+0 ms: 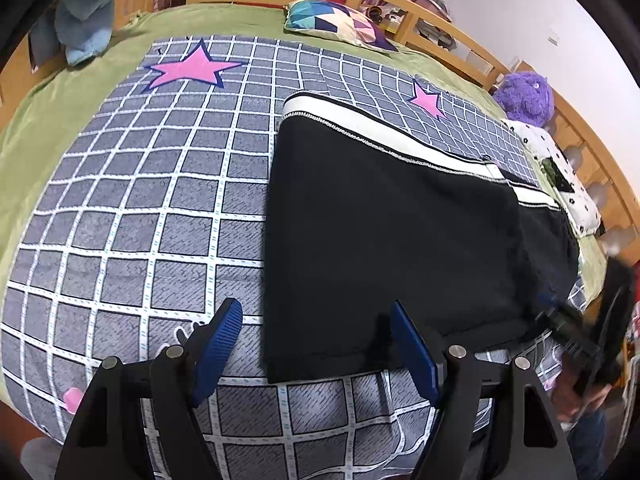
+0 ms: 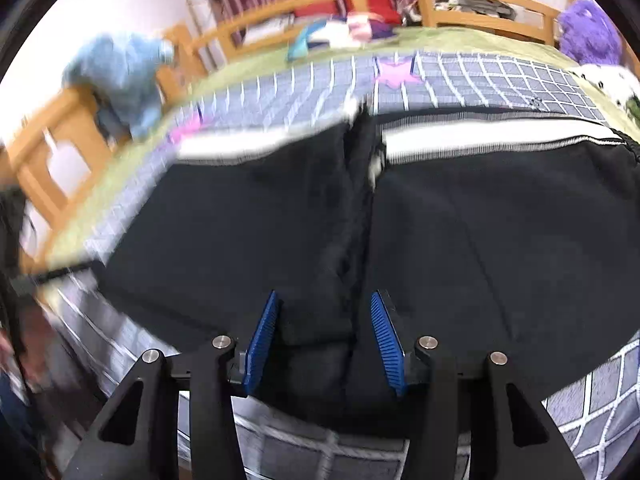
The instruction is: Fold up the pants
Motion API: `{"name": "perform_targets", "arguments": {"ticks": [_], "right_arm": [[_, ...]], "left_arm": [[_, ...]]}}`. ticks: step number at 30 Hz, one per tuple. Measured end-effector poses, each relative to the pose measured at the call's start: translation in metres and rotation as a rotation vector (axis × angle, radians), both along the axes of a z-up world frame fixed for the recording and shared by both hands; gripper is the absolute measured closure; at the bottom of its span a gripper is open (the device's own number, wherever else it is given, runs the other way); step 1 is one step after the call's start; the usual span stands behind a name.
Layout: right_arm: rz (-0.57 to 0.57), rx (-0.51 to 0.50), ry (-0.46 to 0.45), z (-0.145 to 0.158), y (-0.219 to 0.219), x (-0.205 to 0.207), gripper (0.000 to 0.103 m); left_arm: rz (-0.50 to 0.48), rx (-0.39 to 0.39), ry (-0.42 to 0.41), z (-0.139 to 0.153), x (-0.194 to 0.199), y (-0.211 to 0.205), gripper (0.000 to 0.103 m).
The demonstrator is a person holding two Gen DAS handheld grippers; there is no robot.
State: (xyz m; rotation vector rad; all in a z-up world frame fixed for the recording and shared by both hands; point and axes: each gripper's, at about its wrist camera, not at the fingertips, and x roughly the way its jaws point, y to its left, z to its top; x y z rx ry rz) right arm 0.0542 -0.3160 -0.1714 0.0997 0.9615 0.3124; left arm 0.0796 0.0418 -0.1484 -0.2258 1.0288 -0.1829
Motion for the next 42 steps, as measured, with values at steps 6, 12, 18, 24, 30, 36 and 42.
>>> {"name": "perform_targets", "arguments": {"ticks": [6, 12, 18, 24, 30, 36, 42], "right_arm": [[-0.001, 0.001, -0.113, 0.026, -0.037, -0.034, 0.056], [-0.391, -0.037, -0.215, 0.050, -0.162, -0.047, 0.052], [-0.581, -0.010, -0.084, 0.021, -0.249, -0.025, 0.051], [-0.608, 0.006, -0.017, -0.007, -0.274, 0.012, 0.051], [-0.608, 0.170, 0.034, -0.027, -0.294, 0.040, 0.044], [-0.623, 0.166, 0.008, -0.030, -0.294, 0.050, 0.054], [-0.623, 0.201, -0.038, -0.006, -0.295, 0.039, 0.078]], "left_arm": [[-0.001, 0.014, -0.021, 0.007, 0.006, -0.002, 0.030], [0.003, 0.051, -0.068, 0.016, 0.018, -0.015, 0.030], [0.036, 0.036, -0.075, 0.017, 0.036, -0.022, 0.030], [0.070, 0.067, -0.035, 0.009, 0.056, -0.015, 0.030], [0.063, 0.056, 0.066, -0.017, 0.076, -0.006, 0.030], [0.069, -0.029, 0.060, -0.033, 0.098, 0.004, 0.030], [0.040, -0.135, 0.077, -0.034, 0.118, 0.001, 0.060]]}}
